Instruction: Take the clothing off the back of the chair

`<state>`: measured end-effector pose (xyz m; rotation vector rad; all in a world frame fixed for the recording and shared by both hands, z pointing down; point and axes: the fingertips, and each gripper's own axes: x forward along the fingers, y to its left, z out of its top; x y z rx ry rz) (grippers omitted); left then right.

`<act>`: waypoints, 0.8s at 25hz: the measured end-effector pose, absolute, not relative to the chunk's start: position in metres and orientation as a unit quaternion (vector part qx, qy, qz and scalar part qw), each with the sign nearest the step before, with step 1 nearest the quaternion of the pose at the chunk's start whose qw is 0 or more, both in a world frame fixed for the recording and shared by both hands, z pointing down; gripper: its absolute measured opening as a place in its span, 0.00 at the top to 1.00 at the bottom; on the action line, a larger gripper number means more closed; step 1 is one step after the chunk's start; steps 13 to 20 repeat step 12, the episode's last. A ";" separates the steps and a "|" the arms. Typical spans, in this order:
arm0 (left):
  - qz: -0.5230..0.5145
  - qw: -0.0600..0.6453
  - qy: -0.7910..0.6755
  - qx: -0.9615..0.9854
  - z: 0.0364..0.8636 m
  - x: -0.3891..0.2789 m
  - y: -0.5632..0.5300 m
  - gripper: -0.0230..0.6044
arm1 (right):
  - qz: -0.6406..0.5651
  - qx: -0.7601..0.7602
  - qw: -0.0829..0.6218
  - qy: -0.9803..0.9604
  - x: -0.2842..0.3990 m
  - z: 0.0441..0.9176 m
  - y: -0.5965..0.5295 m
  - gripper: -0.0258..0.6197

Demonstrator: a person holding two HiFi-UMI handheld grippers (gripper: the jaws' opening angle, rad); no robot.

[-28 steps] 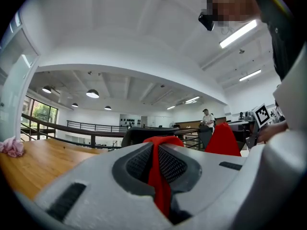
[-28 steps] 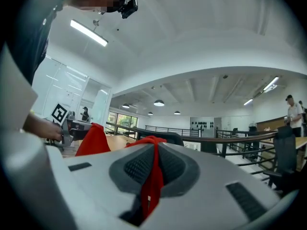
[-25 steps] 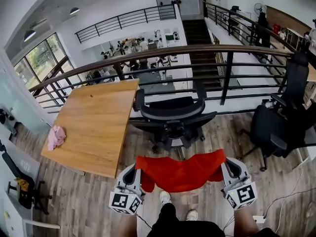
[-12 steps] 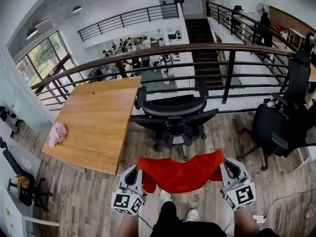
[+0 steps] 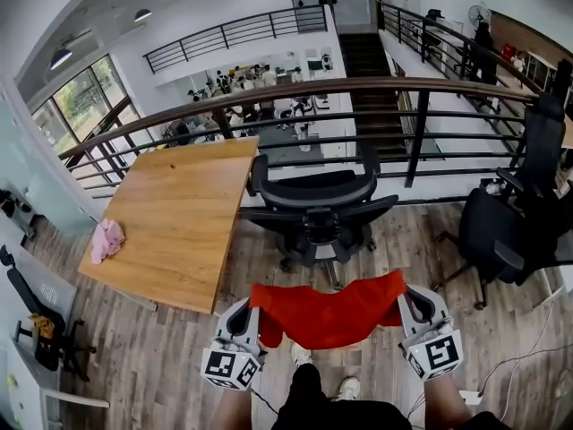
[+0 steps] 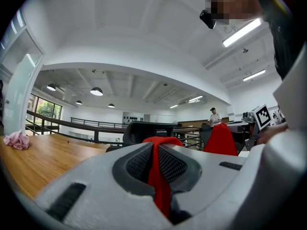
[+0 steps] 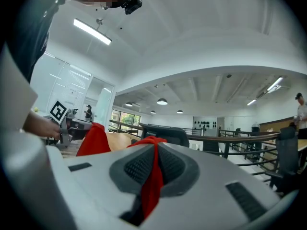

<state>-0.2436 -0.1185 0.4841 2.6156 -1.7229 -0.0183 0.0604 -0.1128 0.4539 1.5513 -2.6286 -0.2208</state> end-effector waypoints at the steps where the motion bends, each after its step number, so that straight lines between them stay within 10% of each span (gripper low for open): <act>1: -0.005 0.004 -0.549 0.836 0.485 -0.243 -0.118 0.92 | -0.074 0.505 0.042 -0.859 0.060 0.454 -0.112 0.93; 20: -0.005 -0.002 -0.547 0.837 0.478 -0.240 -0.119 0.92 | -0.079 0.499 0.046 -0.862 0.057 0.452 -0.113 0.93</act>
